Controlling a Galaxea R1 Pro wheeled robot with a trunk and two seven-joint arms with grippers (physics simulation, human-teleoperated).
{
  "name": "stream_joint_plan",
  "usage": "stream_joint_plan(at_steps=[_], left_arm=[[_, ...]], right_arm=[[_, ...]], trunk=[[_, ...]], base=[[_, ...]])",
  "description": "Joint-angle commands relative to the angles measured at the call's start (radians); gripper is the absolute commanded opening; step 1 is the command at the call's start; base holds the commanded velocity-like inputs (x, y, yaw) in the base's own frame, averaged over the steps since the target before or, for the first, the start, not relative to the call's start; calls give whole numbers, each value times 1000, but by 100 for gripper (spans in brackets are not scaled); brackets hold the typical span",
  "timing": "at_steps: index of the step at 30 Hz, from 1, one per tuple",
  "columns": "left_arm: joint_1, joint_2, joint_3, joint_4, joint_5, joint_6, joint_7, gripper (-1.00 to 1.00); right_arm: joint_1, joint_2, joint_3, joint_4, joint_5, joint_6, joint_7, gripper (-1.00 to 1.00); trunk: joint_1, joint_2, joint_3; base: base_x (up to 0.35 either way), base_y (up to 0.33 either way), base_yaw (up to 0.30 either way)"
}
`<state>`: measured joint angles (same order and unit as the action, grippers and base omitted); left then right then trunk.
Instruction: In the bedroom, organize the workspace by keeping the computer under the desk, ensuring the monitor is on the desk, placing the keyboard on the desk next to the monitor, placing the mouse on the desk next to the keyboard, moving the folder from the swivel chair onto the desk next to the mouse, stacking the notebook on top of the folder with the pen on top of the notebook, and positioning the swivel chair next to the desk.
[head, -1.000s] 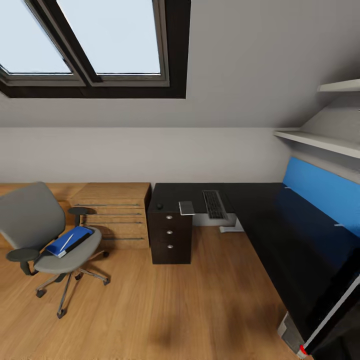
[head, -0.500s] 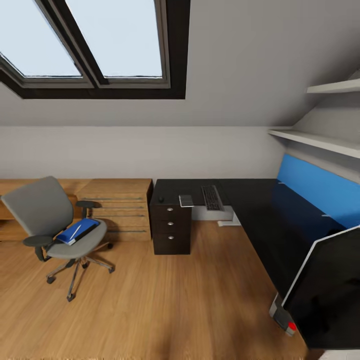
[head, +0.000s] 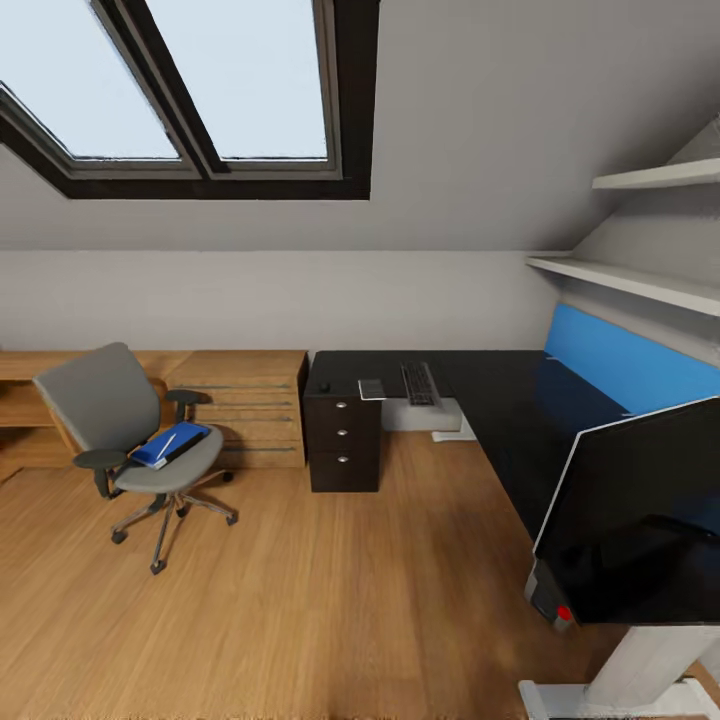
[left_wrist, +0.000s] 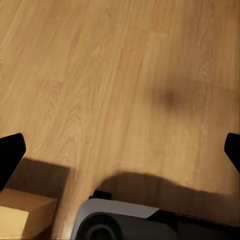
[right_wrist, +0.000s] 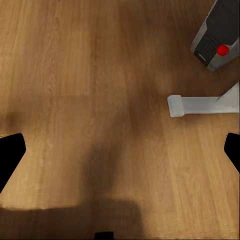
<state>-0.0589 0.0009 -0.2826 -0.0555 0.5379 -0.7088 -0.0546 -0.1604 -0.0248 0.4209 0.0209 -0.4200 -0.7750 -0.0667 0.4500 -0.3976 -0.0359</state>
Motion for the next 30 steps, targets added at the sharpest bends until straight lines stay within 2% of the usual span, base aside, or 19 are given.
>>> stream_joint_plan(at_steps=[1, 10, 22, 25, 26, 30], left_arm=[[-1, 0, -5, 1, 11, -3, -6, 100], [-1, -1, -4, 1, 11, -2, -6, 100], [-1, -1, -6, 1, 10, -1, -7, 100], [-1, -1, -7, 0, 10, -1, -7, 100], [-1, -1, -7, 1, 10, -1, -7, 100], [-1, -1, -8, 0, 10, -1, -7, 100]], right_arm=[[-2, 0, 9, 2, 0, -3, -7, 100], [-1, 0, 8, 2, 0, 1, -7, 100], [-2, -3, 2, -2, -5, 1, -9, 100], [-2, -6, -20, -20, -33, 2, -12, 100], [-2, -9, -34, -52, -60, 3, -16, 100], [-2, -20, -43, -115, -89, 7, -27, 100]], trunk=[[0, -2, -2], [0, -2, -2], [0, -2, -2], [0, -2, -2], [0, -2, -2], [0, -2, -2]], base=[[-320, -37, 0], [-277, -91, 0], [-34, -97, 0], [-1, -7, 0], [0, -2, 0], [0, -1, 0]])
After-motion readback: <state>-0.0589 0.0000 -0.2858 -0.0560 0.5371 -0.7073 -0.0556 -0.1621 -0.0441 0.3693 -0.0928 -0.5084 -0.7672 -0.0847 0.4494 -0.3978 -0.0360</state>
